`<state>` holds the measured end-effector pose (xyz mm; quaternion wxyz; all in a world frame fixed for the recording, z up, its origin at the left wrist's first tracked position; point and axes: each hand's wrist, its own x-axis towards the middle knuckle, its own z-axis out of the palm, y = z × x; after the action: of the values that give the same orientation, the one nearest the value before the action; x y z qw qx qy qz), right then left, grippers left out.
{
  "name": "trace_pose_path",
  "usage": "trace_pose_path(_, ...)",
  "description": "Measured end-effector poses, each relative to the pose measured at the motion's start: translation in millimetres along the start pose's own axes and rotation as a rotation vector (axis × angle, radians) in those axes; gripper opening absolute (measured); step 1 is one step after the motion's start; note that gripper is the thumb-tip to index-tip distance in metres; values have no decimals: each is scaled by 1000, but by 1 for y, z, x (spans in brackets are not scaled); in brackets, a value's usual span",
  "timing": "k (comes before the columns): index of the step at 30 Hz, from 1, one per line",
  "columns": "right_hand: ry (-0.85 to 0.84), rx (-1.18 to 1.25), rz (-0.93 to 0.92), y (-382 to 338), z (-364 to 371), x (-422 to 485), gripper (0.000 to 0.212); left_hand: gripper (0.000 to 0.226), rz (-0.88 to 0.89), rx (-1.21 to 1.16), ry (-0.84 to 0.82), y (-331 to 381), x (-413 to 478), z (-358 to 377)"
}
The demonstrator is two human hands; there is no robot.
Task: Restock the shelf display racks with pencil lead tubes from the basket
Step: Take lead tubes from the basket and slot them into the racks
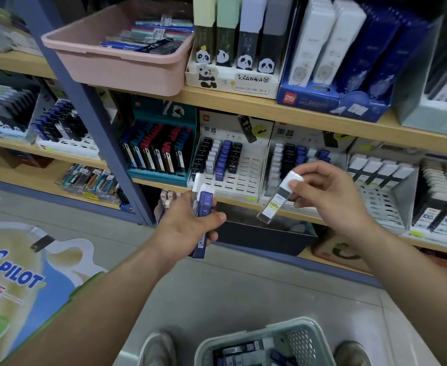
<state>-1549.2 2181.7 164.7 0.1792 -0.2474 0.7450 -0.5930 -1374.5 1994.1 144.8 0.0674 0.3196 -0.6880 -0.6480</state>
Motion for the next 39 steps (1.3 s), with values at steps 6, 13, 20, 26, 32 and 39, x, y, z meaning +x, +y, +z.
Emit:
trace_pose_path(6, 2, -231, 31, 17, -79, -23, 11, 24, 16, 53, -174, 12, 5, 53)
trace_pose_path(13, 136, -489, 0, 32, -176, -23, 10, 23, 61, 64, -282, 35, 13, 129)
trace_pose_path(20, 299, -489, -67, 67, -194, 28, 9, 23, 89, 69, -246, 34, 25, 176)
trace_pose_path(26, 295, -379, -66, 78, -186, 63, 10, 20, 71, 59, -236, 26, 30, 180)
trace_pose_path(32, 274, -425, -87, 88, -194, 70, 15, 20, 41, 39, -212, 24, 37, 171)
trace_pose_path(39, 188, -732, -215, 81, -180, 68, 21, 23, 65, -15, -212, 27, 39, 172)
